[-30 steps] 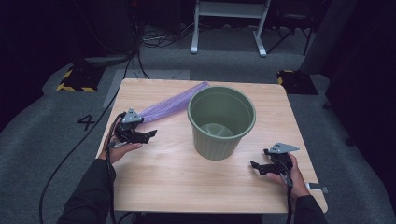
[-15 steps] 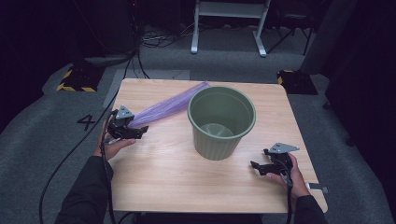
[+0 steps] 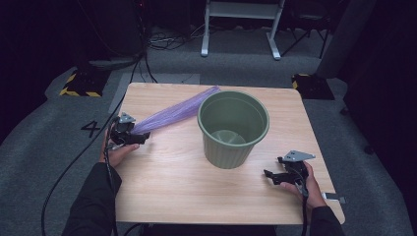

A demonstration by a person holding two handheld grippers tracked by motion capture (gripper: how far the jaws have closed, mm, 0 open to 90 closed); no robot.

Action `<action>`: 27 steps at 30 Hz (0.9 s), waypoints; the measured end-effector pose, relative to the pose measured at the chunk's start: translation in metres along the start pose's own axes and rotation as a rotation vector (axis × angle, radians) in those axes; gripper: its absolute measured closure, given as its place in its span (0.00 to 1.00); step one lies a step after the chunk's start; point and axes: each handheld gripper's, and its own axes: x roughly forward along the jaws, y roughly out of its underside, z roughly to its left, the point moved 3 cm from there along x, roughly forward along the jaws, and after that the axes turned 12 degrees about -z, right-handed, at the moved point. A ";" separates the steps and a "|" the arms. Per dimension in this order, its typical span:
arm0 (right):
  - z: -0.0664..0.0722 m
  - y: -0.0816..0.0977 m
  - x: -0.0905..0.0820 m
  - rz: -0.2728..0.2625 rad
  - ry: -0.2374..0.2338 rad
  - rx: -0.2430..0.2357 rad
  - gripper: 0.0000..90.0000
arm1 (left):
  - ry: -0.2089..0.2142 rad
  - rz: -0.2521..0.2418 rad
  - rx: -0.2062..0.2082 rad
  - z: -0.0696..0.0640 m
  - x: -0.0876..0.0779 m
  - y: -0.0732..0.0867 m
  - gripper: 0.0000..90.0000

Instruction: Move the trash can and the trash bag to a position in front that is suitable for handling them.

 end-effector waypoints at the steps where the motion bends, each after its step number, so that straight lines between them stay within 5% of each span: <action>1: 0.000 0.000 0.000 0.001 0.000 -0.002 0.18 | -0.001 0.007 0.006 0.000 0.001 0.001 0.26; 6: 0.000 0.000 0.000 0.000 0.000 -0.001 0.18 | 0.019 0.041 0.016 -0.001 0.004 0.004 0.56; 13: 0.000 0.000 0.000 0.001 0.000 -0.002 0.18 | 0.080 0.037 0.014 -0.007 -0.001 0.004 0.82; 18: 0.000 0.000 0.000 0.000 0.000 -0.001 0.18 | 0.115 0.046 0.087 -0.022 -0.004 0.006 0.89; 27: 0.000 0.000 0.000 0.001 0.000 -0.001 0.18 | 0.172 0.040 0.137 -0.059 -0.010 0.012 0.90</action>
